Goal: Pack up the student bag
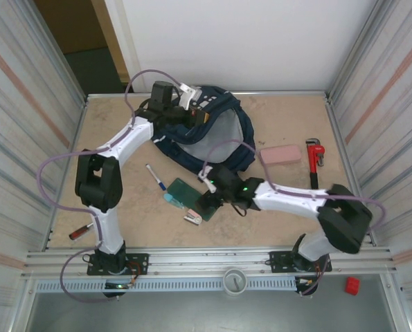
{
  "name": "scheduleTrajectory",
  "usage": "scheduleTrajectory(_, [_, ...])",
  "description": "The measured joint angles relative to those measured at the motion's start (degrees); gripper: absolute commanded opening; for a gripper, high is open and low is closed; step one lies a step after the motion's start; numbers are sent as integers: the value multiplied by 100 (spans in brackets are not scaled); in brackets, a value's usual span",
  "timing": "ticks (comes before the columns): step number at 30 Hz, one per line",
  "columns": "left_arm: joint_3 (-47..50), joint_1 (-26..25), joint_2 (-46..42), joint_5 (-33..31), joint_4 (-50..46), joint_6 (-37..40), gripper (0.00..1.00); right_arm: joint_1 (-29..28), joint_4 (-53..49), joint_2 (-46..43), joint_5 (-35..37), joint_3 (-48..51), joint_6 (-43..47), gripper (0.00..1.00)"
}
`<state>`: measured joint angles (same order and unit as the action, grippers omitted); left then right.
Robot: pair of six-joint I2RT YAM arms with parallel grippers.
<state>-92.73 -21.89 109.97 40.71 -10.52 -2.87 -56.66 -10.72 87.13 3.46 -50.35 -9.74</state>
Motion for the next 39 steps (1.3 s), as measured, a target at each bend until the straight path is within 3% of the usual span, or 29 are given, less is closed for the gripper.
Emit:
scheduleTrajectory(6, [-31, 7, 11, 87, -42, -15, 0, -249, -13, 1279, 177, -973, 168, 99])
scheduleTrajectory(12, [-33, 4, 11, 111, -122, 13, 0, -251, -205, 1862, 273, -1443, 258, 99])
scheduleTrajectory(15, [-33, 4, 9, 111, -127, 52, 0, -234, -286, 1969, 310, -1604, 275, 100])
scheduleTrajectory(22, [-33, 2, 9, 109, -144, 118, 0, 273, -544, 1965, 229, -1438, 192, 86])
scheduleTrajectory(27, [-33, -2, 9, 125, -142, 138, 0, 708, -612, 1484, -127, -866, 131, 93])
scheduleTrajectory(31, [-33, -4, 9, 125, -140, 138, 0, 719, -706, 1414, -221, -802, 144, 93])
scheduleTrajectory(33, [-33, -4, 9, 125, -142, 138, 0, 719, -778, 1432, -181, -802, 168, 88])
scheduleTrajectory(36, [-33, -4, 9, 125, -142, 138, 0, 719, -828, 1499, -50, -802, 291, 66])
scheduleTrajectory(39, [-33, -4, 9, 125, -142, 136, 0, 699, -839, 1469, -42, -782, 393, 52])
